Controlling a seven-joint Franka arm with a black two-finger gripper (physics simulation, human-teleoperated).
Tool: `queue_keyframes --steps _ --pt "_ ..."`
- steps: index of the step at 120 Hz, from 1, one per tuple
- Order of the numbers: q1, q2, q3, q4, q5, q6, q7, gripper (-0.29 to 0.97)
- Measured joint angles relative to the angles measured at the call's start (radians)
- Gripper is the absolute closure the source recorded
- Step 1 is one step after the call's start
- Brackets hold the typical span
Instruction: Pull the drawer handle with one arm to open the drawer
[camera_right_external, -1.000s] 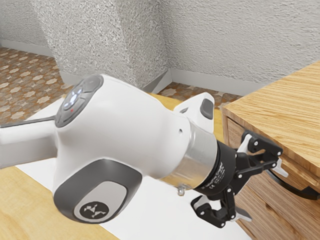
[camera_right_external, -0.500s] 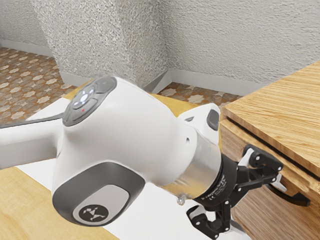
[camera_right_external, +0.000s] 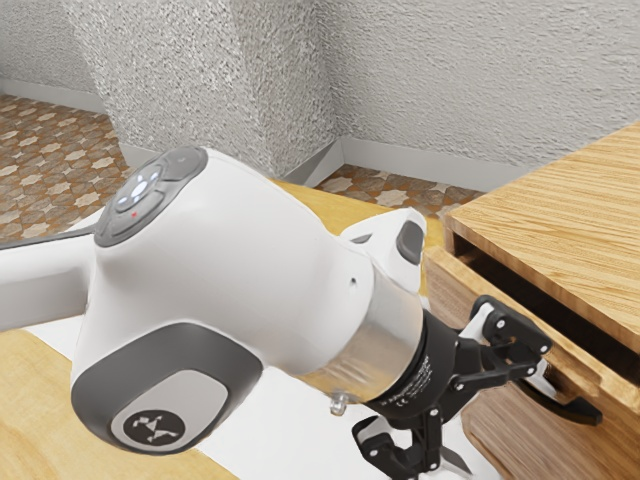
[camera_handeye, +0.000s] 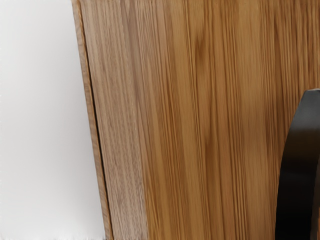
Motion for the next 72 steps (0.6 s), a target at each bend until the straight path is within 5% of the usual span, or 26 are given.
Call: queue_keyframes --steps 72 --pt "0.005 0.148 0.000 -0.117 -0.002 -0.049 -0.001 0.01"
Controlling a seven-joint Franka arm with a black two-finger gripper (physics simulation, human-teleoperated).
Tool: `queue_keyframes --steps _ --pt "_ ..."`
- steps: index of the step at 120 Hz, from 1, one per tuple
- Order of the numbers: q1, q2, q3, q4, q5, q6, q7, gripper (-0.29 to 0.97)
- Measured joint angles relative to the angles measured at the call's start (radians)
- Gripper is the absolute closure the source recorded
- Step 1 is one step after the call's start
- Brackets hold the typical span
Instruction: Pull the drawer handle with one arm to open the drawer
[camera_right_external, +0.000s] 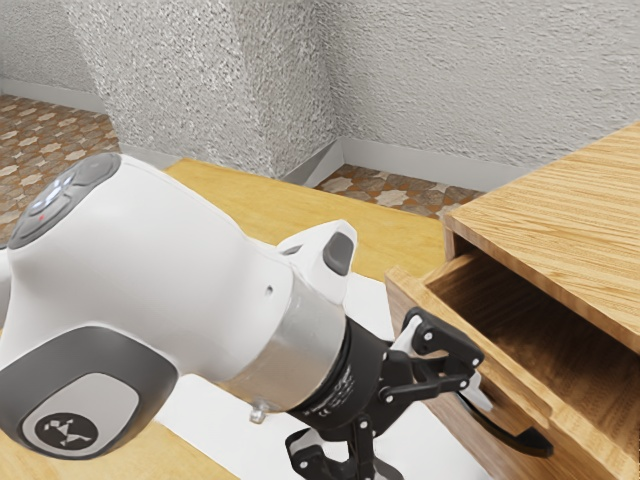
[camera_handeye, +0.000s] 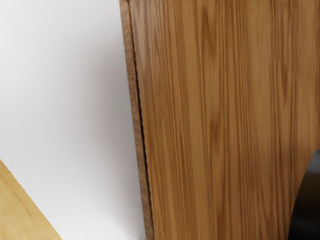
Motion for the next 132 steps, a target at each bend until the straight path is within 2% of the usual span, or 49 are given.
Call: queue_keyframes --steps 132 --pt "-0.028 0.230 0.000 -0.171 0.001 -0.044 -0.006 0.01"
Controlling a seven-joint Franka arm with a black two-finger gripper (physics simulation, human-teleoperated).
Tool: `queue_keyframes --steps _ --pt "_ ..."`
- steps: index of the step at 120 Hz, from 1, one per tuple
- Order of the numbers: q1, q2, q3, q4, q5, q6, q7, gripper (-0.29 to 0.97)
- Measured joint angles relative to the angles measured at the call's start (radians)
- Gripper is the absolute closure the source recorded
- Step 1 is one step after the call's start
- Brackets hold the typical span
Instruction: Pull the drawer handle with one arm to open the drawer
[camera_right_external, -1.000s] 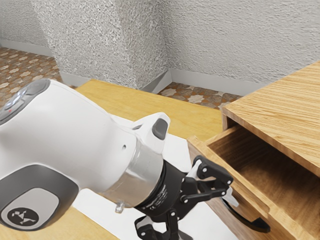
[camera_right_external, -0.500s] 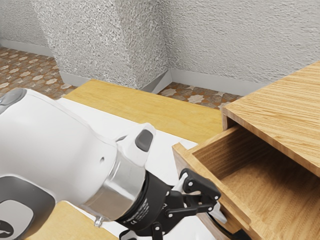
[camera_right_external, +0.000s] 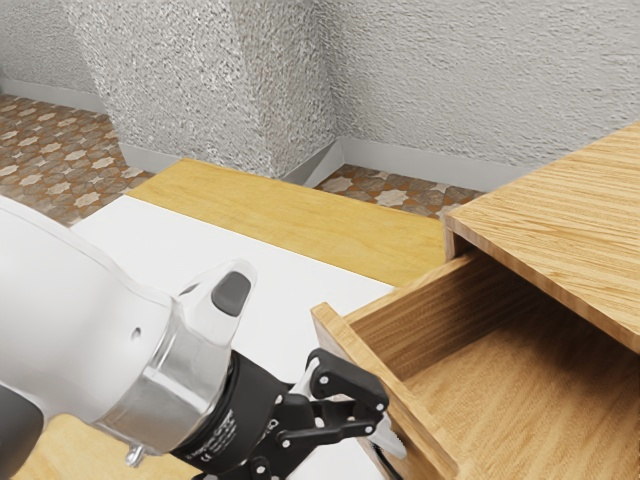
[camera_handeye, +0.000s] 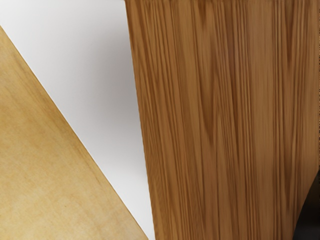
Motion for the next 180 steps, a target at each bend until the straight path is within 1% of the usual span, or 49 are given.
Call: queue_keyframes --steps 37,64,70,73,76,81,85,94,113,117,127,139,154,169,180 --pt "0.005 0.044 0.000 -0.026 0.008 -0.026 -0.001 0.01" --pt "0.002 0.062 0.000 -0.040 0.053 -0.044 -0.001 0.01" --pt "0.005 0.062 0.000 -0.042 0.057 -0.046 0.000 0.02" --pt "0.012 0.062 0.000 -0.043 0.043 -0.048 -0.001 0.02" --pt "0.005 0.062 0.000 -0.043 0.063 -0.050 0.000 0.02" --pt "0.003 0.063 0.000 -0.043 0.074 -0.053 0.000 0.02" --pt "0.011 0.062 0.000 -0.043 0.058 -0.055 0.000 0.02" --pt "0.008 0.063 0.000 -0.043 0.062 -0.063 0.000 0.02" --pt "0.007 0.062 0.000 -0.042 0.050 -0.085 0.000 0.02" --pt "-0.002 0.063 0.000 -0.041 0.064 -0.088 0.000 0.02" --pt "-0.011 0.062 0.000 -0.041 0.060 -0.095 0.000 0.02" --pt "-0.020 0.062 0.000 -0.040 0.035 -0.100 0.000 0.02" --pt "-0.042 0.064 0.000 -0.038 0.020 -0.104 -0.001 0.02" --pt "-0.057 0.100 0.000 -0.037 0.016 -0.119 -0.002 0.02" --pt "-0.068 0.165 0.000 -0.027 0.015 -0.151 -0.005 0.02"
